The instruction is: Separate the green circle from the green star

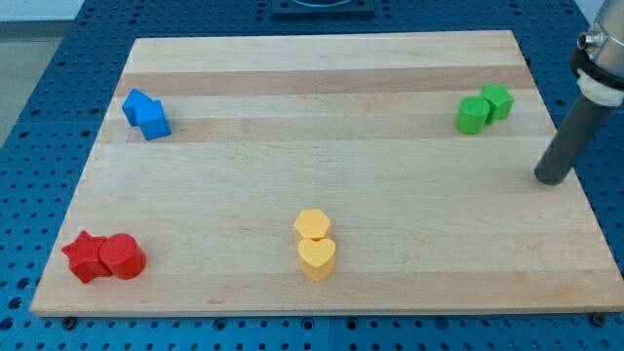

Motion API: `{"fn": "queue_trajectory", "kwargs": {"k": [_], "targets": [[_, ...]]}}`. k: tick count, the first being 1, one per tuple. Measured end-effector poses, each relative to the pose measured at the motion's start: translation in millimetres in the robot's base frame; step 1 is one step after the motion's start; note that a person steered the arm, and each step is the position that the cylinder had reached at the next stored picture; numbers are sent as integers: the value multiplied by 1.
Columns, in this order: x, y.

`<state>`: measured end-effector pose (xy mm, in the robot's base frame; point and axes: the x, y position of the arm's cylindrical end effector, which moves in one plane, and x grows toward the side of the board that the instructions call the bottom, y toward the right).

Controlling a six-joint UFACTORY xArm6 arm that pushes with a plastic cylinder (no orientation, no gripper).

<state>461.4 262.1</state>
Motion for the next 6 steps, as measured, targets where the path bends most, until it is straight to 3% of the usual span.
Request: {"fn": "queue_trajectory", "kwargs": {"k": [1, 2, 3, 6], "targets": [[-46, -2], [-51, -2], [-98, -2], [-103, 7]]}}
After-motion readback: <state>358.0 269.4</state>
